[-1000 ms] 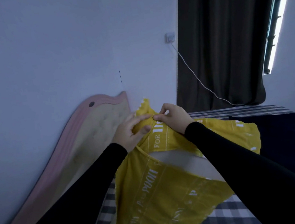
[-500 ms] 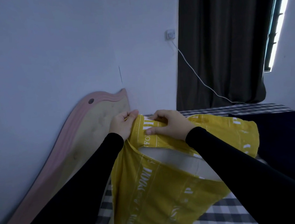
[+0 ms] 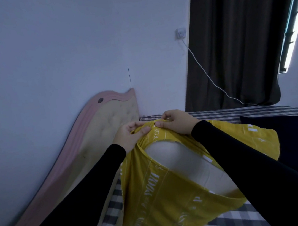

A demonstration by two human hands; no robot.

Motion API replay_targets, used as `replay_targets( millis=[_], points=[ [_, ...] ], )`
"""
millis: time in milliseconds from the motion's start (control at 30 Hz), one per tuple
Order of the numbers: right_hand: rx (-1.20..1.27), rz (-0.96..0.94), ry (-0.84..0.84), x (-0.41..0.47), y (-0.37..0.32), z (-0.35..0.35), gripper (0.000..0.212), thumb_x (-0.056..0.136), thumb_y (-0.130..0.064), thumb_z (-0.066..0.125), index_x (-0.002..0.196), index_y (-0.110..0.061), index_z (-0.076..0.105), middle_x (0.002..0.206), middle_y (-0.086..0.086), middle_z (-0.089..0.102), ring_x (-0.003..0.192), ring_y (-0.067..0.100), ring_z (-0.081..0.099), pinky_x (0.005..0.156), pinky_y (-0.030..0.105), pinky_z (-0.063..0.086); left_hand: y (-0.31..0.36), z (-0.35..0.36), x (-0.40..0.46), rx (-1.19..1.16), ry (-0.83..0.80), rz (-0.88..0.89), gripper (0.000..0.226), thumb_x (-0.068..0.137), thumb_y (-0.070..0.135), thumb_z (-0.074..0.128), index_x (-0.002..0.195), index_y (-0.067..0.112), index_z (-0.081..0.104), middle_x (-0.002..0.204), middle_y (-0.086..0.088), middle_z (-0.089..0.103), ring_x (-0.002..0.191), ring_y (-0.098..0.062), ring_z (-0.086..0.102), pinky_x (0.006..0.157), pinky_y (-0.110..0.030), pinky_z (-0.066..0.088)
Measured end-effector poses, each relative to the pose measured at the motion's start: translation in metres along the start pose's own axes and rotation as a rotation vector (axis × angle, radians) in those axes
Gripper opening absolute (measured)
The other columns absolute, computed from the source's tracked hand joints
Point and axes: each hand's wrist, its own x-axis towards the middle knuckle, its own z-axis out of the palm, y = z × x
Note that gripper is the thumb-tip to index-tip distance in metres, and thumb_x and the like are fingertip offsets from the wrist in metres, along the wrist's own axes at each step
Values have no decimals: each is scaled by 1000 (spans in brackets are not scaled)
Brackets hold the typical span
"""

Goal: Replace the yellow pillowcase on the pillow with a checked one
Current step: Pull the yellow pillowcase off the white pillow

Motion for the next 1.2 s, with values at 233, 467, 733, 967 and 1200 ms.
replay_targets(
  millis=[233, 467, 733, 967, 1200],
  points=[
    [87, -56, -161, 4, -13, 4, 25, 74, -43, 77, 83, -23, 65, 72, -11, 62, 65, -6, 56, 68, 10, 42, 1, 3, -3, -190, -98, -157, 21, 96, 21, 52, 86, 19, 69, 71, 8, 73, 68, -2, 65, 71, -18, 51],
    [37, 7, -91, 16, -3, 11, 31, 80, -42, 72, 68, -23, 51, 71, -17, 52, 67, -5, 47, 59, 11, 34, 6, 1, -2, 31, 95, -40, 16, 95, 38, 53, 88, 31, 65, 90, 9, 67, 90, -10, 62, 91, -28, 47],
    [129, 94, -22, 30, -2, 12, 33, 81, -39, 72, 64, -21, 51, 70, -9, 56, 71, 5, 52, 59, 10, 37, 16, 5, -33, 354, -69, 419, 33, 58, 38, 88, 88, 37, 73, 91, 7, 53, 89, 4, 50, 81, -6, 34],
    [-21, 224, -144, 29, 9, 8, 32, 81, -55, 65, 72, -25, 57, 82, -6, 61, 74, 7, 55, 64, 21, 41, 8, 19, -27, 452, -85, 275, 48, 53, 41, 89, 97, 41, 69, 100, 16, 40, 101, -3, 40, 89, -1, 25],
    [-65, 253, -42, 28, 23, 15, 31, 79, -50, 69, 68, -25, 54, 72, -8, 55, 78, 12, 53, 69, 24, 36, 15, 24, -16, 629, -312, 181, 21, 64, 41, 84, 77, 36, 68, 98, 5, 41, 106, -10, 34, 84, -10, 24]
  ],
)
